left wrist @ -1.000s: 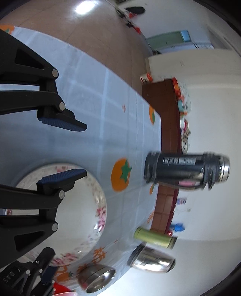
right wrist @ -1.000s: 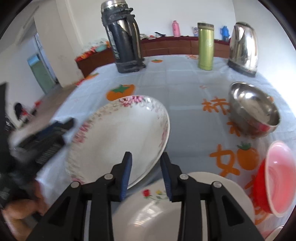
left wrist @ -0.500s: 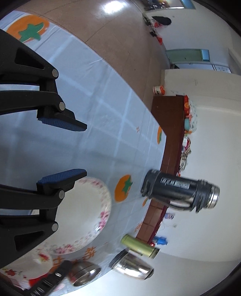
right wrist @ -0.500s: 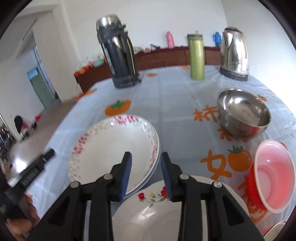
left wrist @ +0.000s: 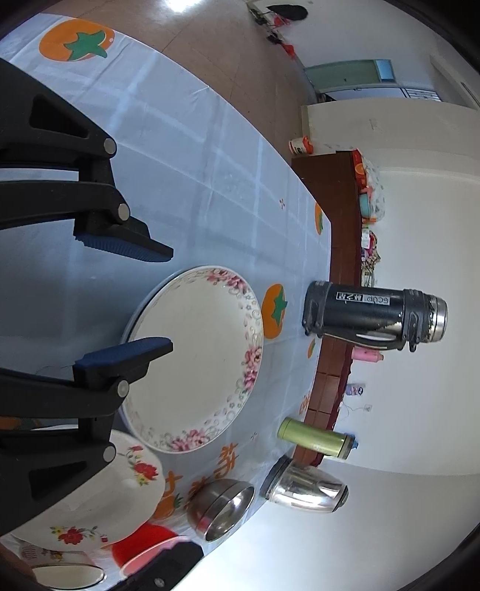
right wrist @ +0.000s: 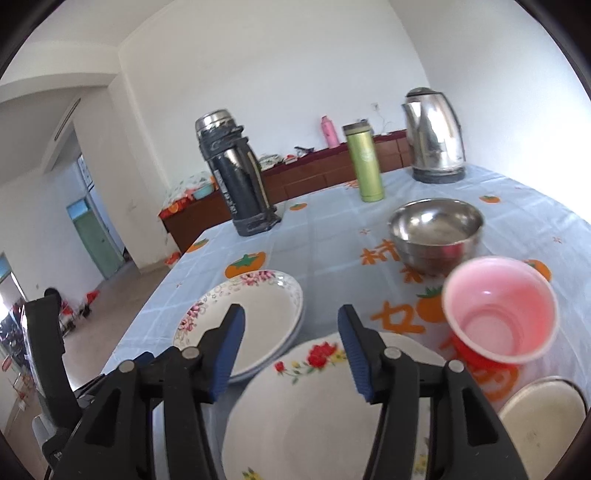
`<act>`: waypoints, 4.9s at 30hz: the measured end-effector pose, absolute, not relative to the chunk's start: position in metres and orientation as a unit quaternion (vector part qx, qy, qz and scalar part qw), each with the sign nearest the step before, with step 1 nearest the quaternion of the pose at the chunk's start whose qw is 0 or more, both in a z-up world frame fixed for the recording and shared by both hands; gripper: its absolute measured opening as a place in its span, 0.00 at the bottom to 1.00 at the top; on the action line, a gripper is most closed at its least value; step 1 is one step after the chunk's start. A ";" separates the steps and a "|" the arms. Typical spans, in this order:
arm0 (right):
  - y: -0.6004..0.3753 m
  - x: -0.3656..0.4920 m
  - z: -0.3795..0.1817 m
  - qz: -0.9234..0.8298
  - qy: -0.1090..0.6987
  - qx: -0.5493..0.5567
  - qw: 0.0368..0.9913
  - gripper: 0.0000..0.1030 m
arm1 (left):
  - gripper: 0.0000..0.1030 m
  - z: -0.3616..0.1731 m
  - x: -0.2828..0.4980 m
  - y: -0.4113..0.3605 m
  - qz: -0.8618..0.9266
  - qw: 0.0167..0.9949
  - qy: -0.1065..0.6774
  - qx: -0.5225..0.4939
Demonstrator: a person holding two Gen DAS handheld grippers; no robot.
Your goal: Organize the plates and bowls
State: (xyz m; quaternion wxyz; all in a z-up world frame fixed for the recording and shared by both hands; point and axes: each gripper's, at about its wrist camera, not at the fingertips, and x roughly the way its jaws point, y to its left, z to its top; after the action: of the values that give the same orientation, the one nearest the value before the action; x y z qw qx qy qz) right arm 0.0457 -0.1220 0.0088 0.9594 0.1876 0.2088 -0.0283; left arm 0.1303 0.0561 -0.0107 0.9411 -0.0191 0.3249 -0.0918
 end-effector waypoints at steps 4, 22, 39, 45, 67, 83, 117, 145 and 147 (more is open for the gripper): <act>-0.128 0.028 0.009 -0.033 0.196 0.196 0.960 0.57 | 0.44 -0.016 0.124 0.052 -0.109 0.935 0.336 -0.028; -0.123 -0.072 -0.009 -0.033 0.234 0.187 0.953 0.58 | 0.52 -0.019 0.095 0.021 -0.162 0.930 0.330 0.004; -0.135 -0.071 -0.045 -0.012 0.321 0.268 0.908 0.62 | 0.59 -0.028 0.097 0.020 -0.151 0.923 0.354 0.004; -0.146 -0.059 -0.052 -0.027 0.337 0.283 0.897 0.62 | 0.64 -0.030 0.099 0.015 -0.159 0.919 0.362 0.011; -0.146 -0.024 -0.053 -0.035 0.368 0.218 0.903 0.31 | 0.42 -0.036 0.087 -0.023 -0.211 0.899 0.382 0.046; -0.111 -0.052 -0.047 0.096 0.393 0.223 0.887 0.34 | 0.42 -0.031 0.066 0.025 -0.185 0.903 0.388 -0.010; -0.154 -0.023 -0.058 0.019 0.379 0.234 0.895 0.21 | 0.49 -0.045 0.080 0.007 -0.243 0.874 0.420 -0.033; -0.129 -0.014 -0.010 0.049 0.329 0.184 0.925 0.22 | 0.42 -0.011 0.072 0.040 -0.188 0.914 0.356 -0.047; -0.126 -0.010 -0.005 0.051 0.322 0.181 0.928 0.22 | 0.42 -0.006 0.075 0.043 -0.184 0.918 0.348 -0.047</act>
State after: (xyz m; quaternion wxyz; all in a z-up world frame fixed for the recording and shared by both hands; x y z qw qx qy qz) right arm -0.0098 -0.1256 -0.0049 0.9279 0.1808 0.3222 0.0509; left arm 0.0748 0.0429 -0.0058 0.9181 -0.0472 0.3479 -0.1839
